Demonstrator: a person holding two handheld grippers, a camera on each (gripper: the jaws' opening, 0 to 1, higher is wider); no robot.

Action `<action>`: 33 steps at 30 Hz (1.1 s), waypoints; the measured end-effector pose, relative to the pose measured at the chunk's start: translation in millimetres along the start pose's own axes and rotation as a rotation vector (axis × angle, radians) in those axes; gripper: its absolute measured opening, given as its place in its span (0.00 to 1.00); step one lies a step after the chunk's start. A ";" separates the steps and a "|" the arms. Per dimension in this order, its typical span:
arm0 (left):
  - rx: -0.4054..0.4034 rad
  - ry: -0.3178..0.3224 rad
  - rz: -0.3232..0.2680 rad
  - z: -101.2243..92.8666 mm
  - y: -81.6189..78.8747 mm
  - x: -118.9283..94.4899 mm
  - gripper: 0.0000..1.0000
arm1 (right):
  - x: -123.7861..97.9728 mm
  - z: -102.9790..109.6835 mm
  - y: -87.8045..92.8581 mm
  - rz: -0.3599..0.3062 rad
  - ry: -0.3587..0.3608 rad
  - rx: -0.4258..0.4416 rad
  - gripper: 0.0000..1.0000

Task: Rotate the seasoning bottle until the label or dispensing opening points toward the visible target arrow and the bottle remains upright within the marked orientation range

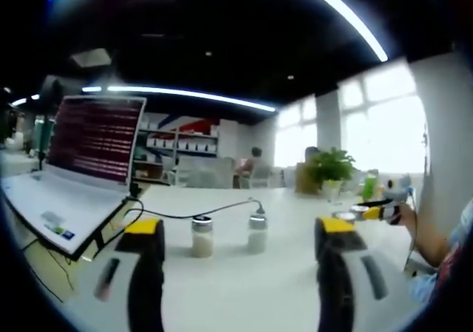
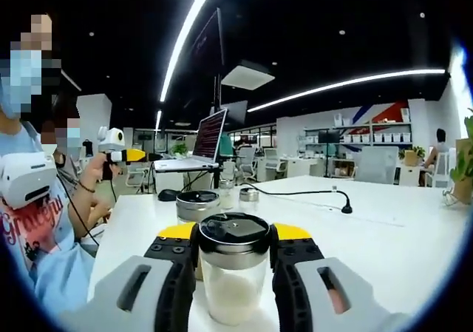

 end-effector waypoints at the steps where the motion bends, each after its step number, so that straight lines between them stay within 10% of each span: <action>1: 0.006 -0.005 0.004 0.4 1.1 -0.2 0.89 | -0.3 0.3 0.5 -0.009 0.002 -0.004 0.38; 33: 0.017 0.008 0.027 1.5 2.5 -3.2 0.89 | 1.1 1.1 0.2 -0.032 0.130 0.016 0.37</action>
Point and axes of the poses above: the point that each gripper's makers call its tool centre point, and the gripper's own axes: x roughly forward along the fingers, z roughly to its left, y roughly out of its underside, the point moved 2 cm from there along -x, roughly backward along the fingers, and after that the axes turned 5 degrees about -x, right-handed, at the moved point
